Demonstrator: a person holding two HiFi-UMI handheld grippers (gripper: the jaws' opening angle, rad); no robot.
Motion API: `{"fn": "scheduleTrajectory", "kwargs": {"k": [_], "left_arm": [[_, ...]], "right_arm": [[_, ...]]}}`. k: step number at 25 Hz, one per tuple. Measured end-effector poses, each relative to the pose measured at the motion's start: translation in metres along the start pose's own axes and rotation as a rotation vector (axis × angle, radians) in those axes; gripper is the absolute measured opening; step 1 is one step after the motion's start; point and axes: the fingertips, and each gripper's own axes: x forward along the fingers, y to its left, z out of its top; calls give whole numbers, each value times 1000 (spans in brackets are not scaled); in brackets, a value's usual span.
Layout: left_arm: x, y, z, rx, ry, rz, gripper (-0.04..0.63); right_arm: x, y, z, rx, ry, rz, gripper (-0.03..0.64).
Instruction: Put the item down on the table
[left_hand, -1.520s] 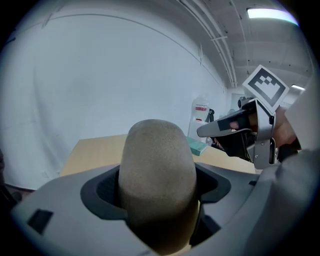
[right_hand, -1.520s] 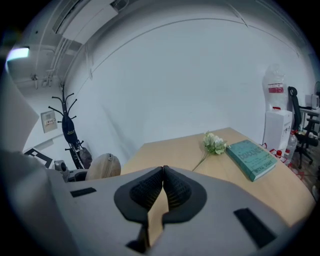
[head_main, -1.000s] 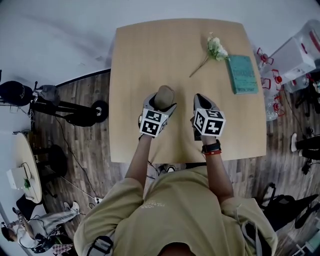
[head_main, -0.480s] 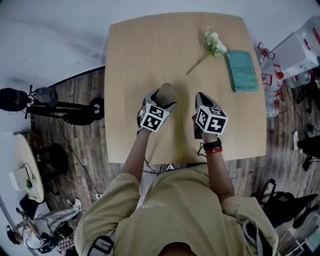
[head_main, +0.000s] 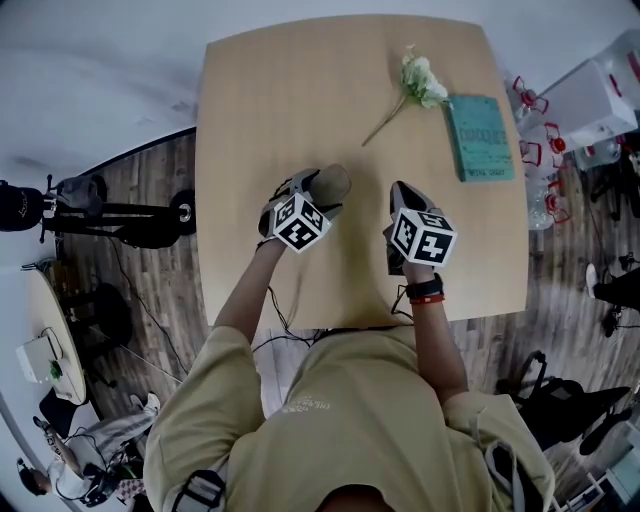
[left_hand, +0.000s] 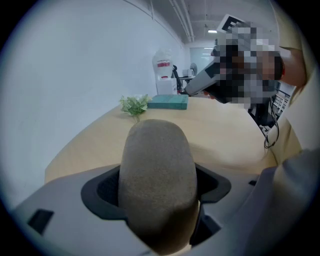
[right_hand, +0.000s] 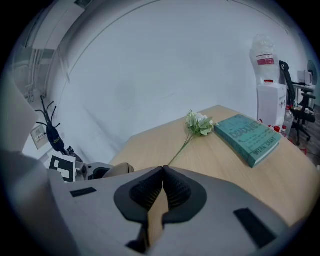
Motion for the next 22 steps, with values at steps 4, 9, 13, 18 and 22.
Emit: {"fn": "scheduleTrajectory", "kwargs": {"k": [4, 9, 13, 18, 22], "left_arm": [[12, -3, 2, 118, 30, -46, 379], [25, -11, 4, 251, 72, -109, 378], [36, -13, 0, 352, 117, -155, 377], [45, -16, -4, 408, 157, -206, 378], [51, -17, -9, 432, 167, -254, 379]], "right_arm": [[1, -12, 3, -9, 0, -14, 2], [2, -21, 4, -10, 5, -24, 1], [6, -22, -1, -18, 23, -15, 2], [9, -24, -5, -19, 35, -5, 2], [13, -22, -5, -20, 41, -1, 2]]}}
